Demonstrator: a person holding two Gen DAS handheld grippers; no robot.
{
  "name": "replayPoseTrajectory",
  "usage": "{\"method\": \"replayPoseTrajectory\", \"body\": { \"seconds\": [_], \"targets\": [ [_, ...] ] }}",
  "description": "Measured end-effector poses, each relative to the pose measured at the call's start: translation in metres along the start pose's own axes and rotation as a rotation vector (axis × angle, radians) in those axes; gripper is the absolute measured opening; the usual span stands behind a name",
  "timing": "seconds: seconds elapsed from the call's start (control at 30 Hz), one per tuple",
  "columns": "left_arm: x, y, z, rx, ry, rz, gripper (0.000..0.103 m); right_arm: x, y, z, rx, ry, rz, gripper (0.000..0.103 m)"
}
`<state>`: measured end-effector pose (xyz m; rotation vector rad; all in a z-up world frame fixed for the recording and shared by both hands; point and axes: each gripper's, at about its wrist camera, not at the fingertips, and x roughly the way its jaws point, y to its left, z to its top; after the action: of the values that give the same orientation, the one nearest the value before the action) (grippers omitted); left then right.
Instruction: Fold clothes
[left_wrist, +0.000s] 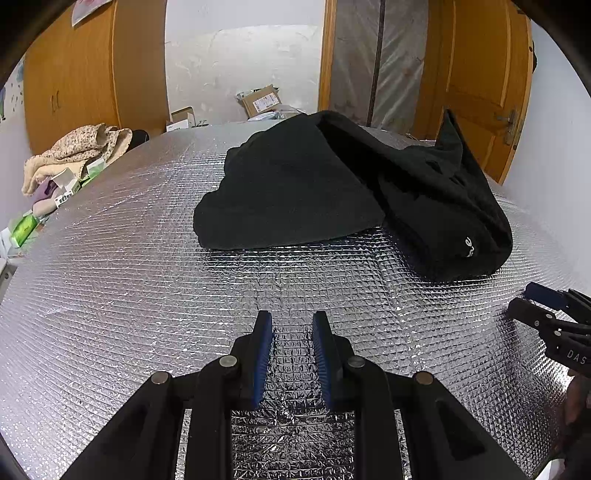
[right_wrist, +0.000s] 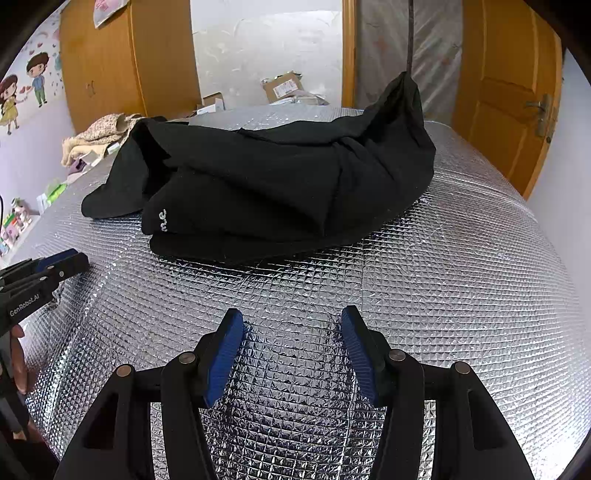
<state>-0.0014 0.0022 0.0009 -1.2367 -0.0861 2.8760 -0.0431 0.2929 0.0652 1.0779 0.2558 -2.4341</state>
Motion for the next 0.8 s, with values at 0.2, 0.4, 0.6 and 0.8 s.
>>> {"method": "replayPoseTrajectory", "body": {
  "seconds": [0.2, 0.4, 0.6, 0.8],
  "targets": [
    [-0.0008, -0.0006, 0.0, 0.009, 0.0, 0.011, 0.023, 0.0001, 0.001, 0.0, 0.001, 0.0, 0.003, 0.058],
    [0.0, -0.0046, -0.0003, 0.014, 0.0, 0.019, 0.023, -0.0002, 0.0016, 0.0007, 0.006, -0.001, 0.008, 0.058],
    [0.0005, -0.0058, -0.0001, 0.012, 0.0, 0.018, 0.023, 0.0, 0.0012, 0.0008, 0.006, -0.001, 0.009, 0.058],
    [0.0005, -0.0081, 0.0004, 0.02, 0.0, 0.029, 0.023, 0.0015, -0.0022, 0.0011, 0.008, -0.001, 0.01, 0.058]
  ]
}}
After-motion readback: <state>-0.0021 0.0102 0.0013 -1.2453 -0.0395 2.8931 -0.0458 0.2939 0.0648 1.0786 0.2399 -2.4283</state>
